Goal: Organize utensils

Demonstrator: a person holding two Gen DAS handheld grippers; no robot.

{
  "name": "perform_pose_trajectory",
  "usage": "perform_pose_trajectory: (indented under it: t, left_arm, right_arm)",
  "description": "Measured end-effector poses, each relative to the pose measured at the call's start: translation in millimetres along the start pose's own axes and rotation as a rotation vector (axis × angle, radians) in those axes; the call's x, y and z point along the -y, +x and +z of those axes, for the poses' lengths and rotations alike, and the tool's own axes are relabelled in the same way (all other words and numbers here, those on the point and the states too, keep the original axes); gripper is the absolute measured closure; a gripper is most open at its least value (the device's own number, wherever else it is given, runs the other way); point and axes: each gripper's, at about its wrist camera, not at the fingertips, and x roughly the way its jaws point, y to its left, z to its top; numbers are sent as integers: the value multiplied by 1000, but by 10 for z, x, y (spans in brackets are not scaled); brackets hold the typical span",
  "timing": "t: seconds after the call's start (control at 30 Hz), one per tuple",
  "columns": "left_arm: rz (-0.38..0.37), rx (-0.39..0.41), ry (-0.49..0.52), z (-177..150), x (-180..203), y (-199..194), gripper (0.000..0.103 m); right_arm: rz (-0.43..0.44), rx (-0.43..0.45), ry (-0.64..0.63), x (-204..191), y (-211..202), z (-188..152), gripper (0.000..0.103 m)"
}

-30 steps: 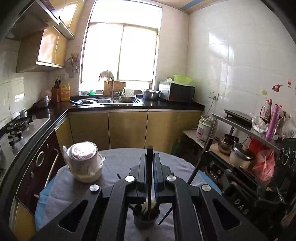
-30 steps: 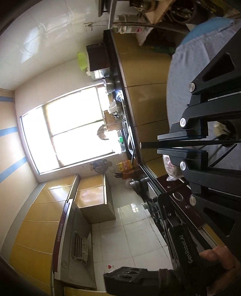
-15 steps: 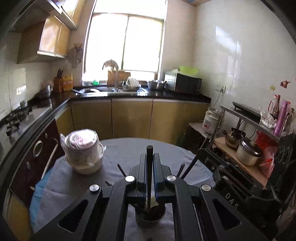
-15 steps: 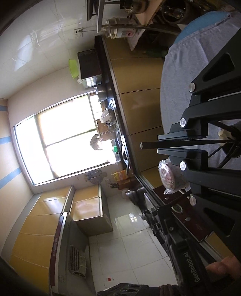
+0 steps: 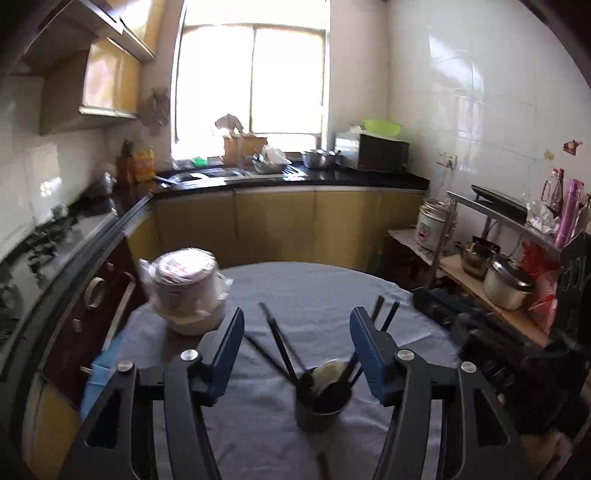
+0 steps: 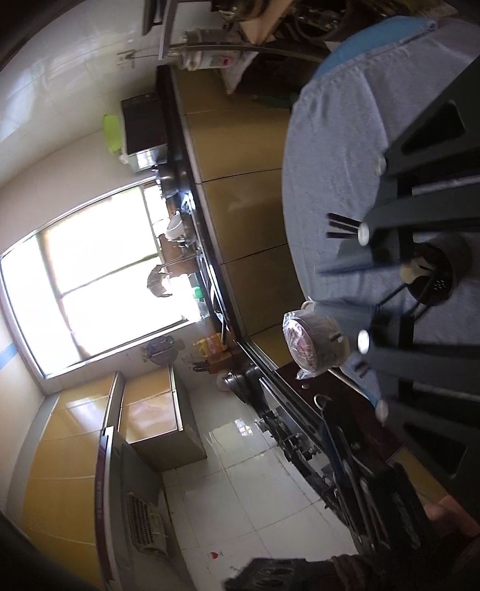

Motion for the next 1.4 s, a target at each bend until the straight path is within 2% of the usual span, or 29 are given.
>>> perform_pose_trajectory:
  t: [0.03,0.1,0.17,0.23,0.53,0.7,0.8,1.13,1.4]
  left_arm:
    - [28,-4,13,-54,-22,-69,39]
    - [65,-22,19,-149,-57,-140,23]
    - [92,-41,14,-308,-100,-220,23]
    - [139,-70,6,-476,-127,-259,22]
    - [276,-168,-35,-1082,-20,-322,20]
    - [348,-217,-39,-1198,60,-229,20]
    - [390,-208,-17,-1215,105,-254,20]
    - [410,-167,-29,-1161,137,-458,20]
    - [410,-142,-55,-1169,146,-612,20]
  right_arm:
    - [1,7,2,7,-54,-5,67]
    - [-2,11,1,44,-203,-69,65]
    - [-5,-3,0,54,-298,-135,62]
    - [-19,-19,-4,72,-403,-241,51]
    - [-67,-116,-6,110,-695,-713,46]
    - [-105,-165,-26,84,-809,-897,46]
    - [-106,-162,-27,74,-906,-933,46]
    - [-132,-146,-34,-21,-1076,-937,46]
    - [-131,-173,-39,-118,-1171,-991,45]
